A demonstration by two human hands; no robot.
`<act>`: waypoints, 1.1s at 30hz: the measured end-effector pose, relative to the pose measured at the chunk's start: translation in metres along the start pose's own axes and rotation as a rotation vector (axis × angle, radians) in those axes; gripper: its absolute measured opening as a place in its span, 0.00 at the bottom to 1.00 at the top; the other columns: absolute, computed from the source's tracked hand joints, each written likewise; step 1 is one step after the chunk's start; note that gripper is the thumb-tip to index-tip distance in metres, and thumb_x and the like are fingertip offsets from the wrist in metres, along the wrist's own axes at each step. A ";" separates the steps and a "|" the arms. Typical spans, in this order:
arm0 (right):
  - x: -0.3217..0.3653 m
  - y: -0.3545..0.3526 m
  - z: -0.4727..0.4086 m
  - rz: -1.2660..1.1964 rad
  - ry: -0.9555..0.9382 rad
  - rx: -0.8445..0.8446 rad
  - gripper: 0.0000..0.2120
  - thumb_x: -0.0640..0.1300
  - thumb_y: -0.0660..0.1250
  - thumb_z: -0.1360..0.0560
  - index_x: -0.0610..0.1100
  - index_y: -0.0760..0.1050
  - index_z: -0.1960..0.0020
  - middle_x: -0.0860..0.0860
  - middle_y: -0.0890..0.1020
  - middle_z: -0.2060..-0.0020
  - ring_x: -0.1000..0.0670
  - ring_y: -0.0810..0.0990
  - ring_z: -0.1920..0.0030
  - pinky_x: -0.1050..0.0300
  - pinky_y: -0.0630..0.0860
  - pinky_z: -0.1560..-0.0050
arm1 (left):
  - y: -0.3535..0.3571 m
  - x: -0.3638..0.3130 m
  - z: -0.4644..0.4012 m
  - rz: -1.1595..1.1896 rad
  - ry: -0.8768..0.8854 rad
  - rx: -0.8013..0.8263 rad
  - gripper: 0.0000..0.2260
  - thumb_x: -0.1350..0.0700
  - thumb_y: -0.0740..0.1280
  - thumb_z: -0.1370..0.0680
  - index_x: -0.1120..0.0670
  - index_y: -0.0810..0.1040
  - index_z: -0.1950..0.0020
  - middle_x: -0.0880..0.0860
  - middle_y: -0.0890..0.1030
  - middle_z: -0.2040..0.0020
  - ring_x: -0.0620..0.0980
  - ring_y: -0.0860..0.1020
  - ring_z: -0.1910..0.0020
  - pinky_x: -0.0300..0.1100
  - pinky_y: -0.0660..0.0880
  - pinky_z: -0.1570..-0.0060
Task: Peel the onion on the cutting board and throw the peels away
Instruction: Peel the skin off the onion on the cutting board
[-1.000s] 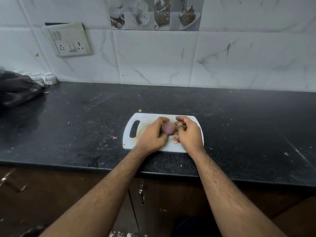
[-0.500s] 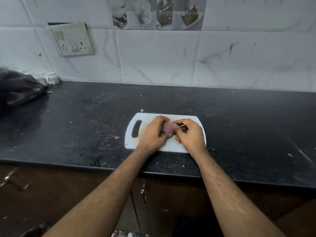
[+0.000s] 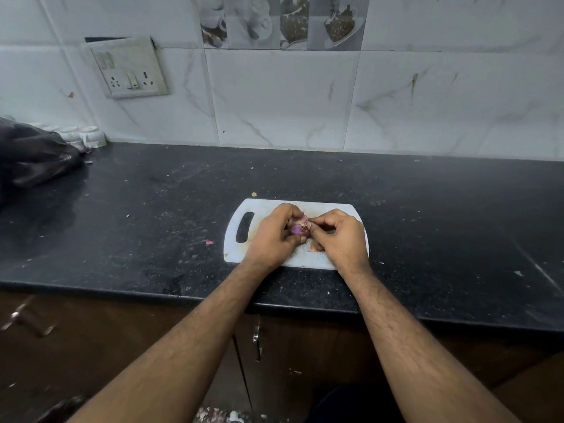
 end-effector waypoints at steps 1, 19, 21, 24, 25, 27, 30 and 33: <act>0.000 0.000 0.000 0.019 -0.005 -0.011 0.03 0.38 0.77 0.26 0.42 0.87 0.52 0.51 0.84 0.59 0.55 0.81 0.71 0.57 0.82 0.66 | 0.000 0.000 0.000 -0.009 0.004 0.001 0.16 0.68 0.74 0.26 0.57 0.75 0.42 0.40 0.78 0.47 0.27 0.76 0.49 0.30 0.77 0.46; -0.006 -0.002 -0.003 0.182 0.152 -0.191 0.03 0.38 0.71 0.23 0.41 0.82 0.50 0.49 0.84 0.59 0.57 0.82 0.70 0.71 0.75 0.72 | 0.000 -0.002 0.001 -0.023 0.010 0.023 0.16 0.59 0.76 0.25 0.50 0.73 0.43 0.47 0.81 0.45 0.46 0.80 0.44 0.50 0.80 0.41; -0.007 -0.002 -0.005 0.220 0.128 -0.217 0.05 0.40 0.69 0.22 0.43 0.82 0.47 0.49 0.85 0.54 0.53 0.84 0.61 0.61 0.81 0.60 | 0.001 -0.002 0.001 -0.014 0.017 0.045 0.15 0.58 0.75 0.24 0.48 0.73 0.42 0.46 0.80 0.43 0.45 0.80 0.43 0.49 0.79 0.38; -0.003 -0.001 -0.005 0.204 0.116 -0.184 0.11 0.43 0.62 0.18 0.43 0.81 0.41 0.52 0.85 0.49 0.54 0.83 0.51 0.61 0.77 0.53 | 0.000 -0.003 0.000 -0.056 0.031 0.054 0.15 0.58 0.73 0.23 0.46 0.73 0.40 0.46 0.79 0.40 0.45 0.78 0.40 0.47 0.78 0.38; -0.001 0.000 -0.005 0.194 0.114 -0.141 0.12 0.46 0.61 0.17 0.44 0.81 0.41 0.53 0.85 0.51 0.55 0.82 0.54 0.62 0.75 0.54 | 0.000 -0.003 0.000 -0.071 0.037 0.053 0.15 0.58 0.73 0.22 0.46 0.73 0.39 0.46 0.79 0.40 0.45 0.78 0.41 0.46 0.78 0.39; 0.001 0.005 -0.005 0.234 0.081 -0.038 0.12 0.51 0.63 0.17 0.47 0.82 0.45 0.56 0.83 0.57 0.60 0.80 0.62 0.62 0.76 0.56 | -0.001 -0.004 0.000 -0.070 0.052 0.053 0.16 0.60 0.71 0.22 0.49 0.73 0.37 0.46 0.80 0.41 0.45 0.79 0.43 0.43 0.77 0.41; -0.002 0.008 -0.006 0.278 0.078 0.044 0.09 0.50 0.66 0.18 0.47 0.83 0.48 0.59 0.81 0.65 0.62 0.80 0.71 0.72 0.72 0.64 | -0.001 -0.006 0.001 -0.115 0.072 0.057 0.18 0.63 0.69 0.21 0.53 0.73 0.32 0.48 0.78 0.38 0.45 0.77 0.42 0.37 0.74 0.42; -0.005 0.001 -0.008 0.220 0.106 0.008 0.07 0.46 0.69 0.19 0.47 0.85 0.50 0.61 0.80 0.67 0.63 0.79 0.70 0.74 0.69 0.68 | -0.001 -0.007 0.001 -0.167 0.084 0.079 0.19 0.64 0.68 0.21 0.54 0.73 0.31 0.49 0.76 0.35 0.44 0.75 0.40 0.28 0.69 0.43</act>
Point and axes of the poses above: each hand's wrist, its own z-axis away from the middle knuckle, its own y-axis out of the palm, x = y × z, the point moved 3 cm from there along -z, towards the middle knuckle
